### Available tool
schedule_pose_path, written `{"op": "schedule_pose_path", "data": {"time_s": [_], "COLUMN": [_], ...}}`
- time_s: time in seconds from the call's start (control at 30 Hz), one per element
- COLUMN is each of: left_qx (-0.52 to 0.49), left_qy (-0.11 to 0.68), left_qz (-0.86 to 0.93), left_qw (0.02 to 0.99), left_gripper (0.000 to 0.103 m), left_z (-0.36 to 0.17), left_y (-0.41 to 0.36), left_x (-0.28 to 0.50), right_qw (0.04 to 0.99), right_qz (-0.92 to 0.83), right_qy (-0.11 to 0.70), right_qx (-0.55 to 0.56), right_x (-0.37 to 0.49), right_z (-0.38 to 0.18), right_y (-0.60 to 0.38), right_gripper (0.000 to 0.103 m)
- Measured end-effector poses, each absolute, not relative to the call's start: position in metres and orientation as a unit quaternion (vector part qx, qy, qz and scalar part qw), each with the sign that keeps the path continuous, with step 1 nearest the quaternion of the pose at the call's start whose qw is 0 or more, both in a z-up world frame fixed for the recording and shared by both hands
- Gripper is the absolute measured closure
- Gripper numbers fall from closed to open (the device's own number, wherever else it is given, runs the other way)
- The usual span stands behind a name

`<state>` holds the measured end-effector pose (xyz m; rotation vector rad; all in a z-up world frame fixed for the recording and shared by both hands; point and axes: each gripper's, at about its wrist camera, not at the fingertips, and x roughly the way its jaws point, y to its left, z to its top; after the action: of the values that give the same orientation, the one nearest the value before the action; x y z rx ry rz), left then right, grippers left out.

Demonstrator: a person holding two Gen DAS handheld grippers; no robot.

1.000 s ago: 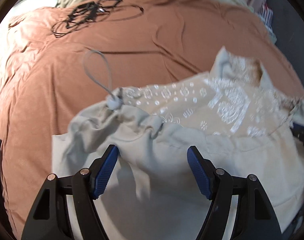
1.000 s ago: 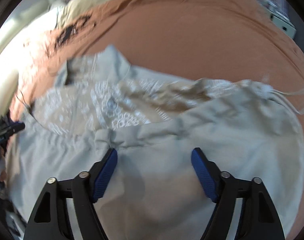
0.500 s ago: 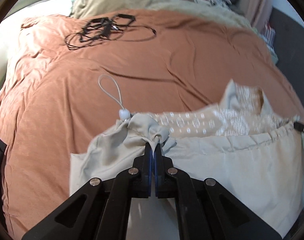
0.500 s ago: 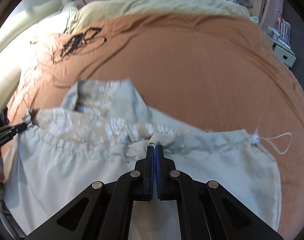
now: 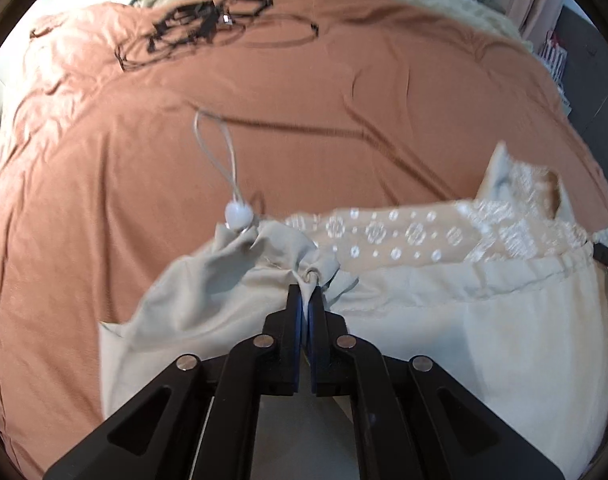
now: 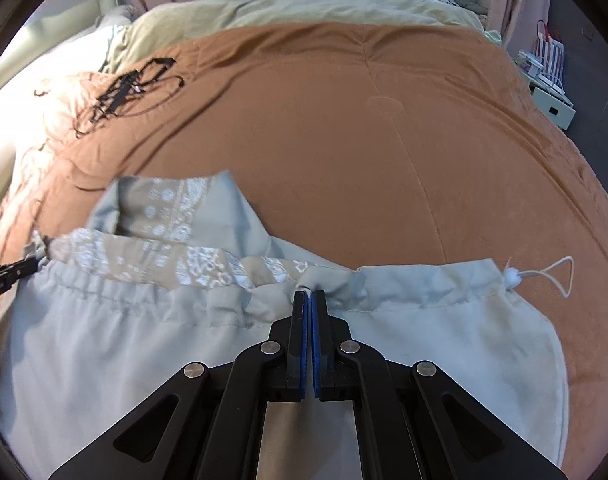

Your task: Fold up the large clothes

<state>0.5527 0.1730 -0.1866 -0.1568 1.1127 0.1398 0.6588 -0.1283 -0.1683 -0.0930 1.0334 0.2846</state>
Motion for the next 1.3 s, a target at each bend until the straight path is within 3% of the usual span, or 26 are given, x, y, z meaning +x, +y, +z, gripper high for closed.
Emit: {"op": "schedule_pose_path", "data": {"time_s": [0.13, 0.23, 0.3, 0.33, 0.37, 0.43, 0.83, 0.9, 0.93, 0.97, 1.07, 1.3], "left_qx": [-0.056, -0.097, -0.118, -0.123, -0.125, -0.122, -0.102, -0.113, -0.116, -0.115, -0.116, -0.143], "left_qy": [0.534, 0.536, 0.524, 0.515, 0.507, 0.488, 0.507, 0.515, 0.518, 0.522, 0.536, 0.529], "left_qz": [0.056, 0.047, 0.046, 0.046, 0.049, 0.060, 0.110, 0.113, 0.116, 0.121, 0.135, 0.135], "left_qw": [0.842, 0.837, 0.843, 0.847, 0.851, 0.862, 0.849, 0.842, 0.840, 0.837, 0.825, 0.825], "left_gripper": [0.092, 0.089, 0.078, 0.060, 0.041, 0.030, 0.030, 0.030, 0.034, 0.043, 0.060, 0.063], "left_z": [-0.185, -0.175, -0.164, -0.157, -0.151, -0.139, -0.143, -0.149, -0.153, -0.157, -0.173, -0.172], "left_y": [0.169, 0.180, 0.187, 0.190, 0.192, 0.198, 0.228, 0.234, 0.236, 0.239, 0.246, 0.259], "left_x": [0.548, 0.539, 0.530, 0.524, 0.519, 0.504, 0.402, 0.386, 0.379, 0.373, 0.357, 0.330], "right_qw": [0.849, 0.848, 0.851, 0.855, 0.859, 0.859, 0.810, 0.802, 0.798, 0.795, 0.806, 0.826], "right_qz": [0.126, 0.124, 0.122, 0.124, 0.129, 0.147, 0.231, 0.219, 0.220, 0.222, 0.217, 0.164], "right_qy": [0.509, 0.511, 0.507, 0.501, 0.494, 0.490, 0.534, 0.549, 0.554, 0.558, 0.541, 0.524], "right_qx": [-0.066, -0.069, -0.058, -0.049, -0.040, -0.030, -0.069, -0.083, -0.083, -0.084, -0.105, -0.127], "right_x": [0.663, 0.658, 0.652, 0.648, 0.643, 0.633, 0.578, 0.578, 0.579, 0.582, 0.583, 0.588], "right_z": [-0.185, -0.182, -0.175, -0.169, -0.162, -0.152, -0.164, -0.178, -0.184, -0.190, -0.193, -0.191], "right_y": [-0.122, -0.125, -0.130, -0.133, -0.136, -0.136, -0.075, -0.065, -0.063, -0.061, -0.055, -0.051], "right_gripper": [0.099, 0.090, 0.070, 0.056, 0.050, 0.050, 0.050, 0.062, 0.084, 0.093, 0.101, 0.102]}}
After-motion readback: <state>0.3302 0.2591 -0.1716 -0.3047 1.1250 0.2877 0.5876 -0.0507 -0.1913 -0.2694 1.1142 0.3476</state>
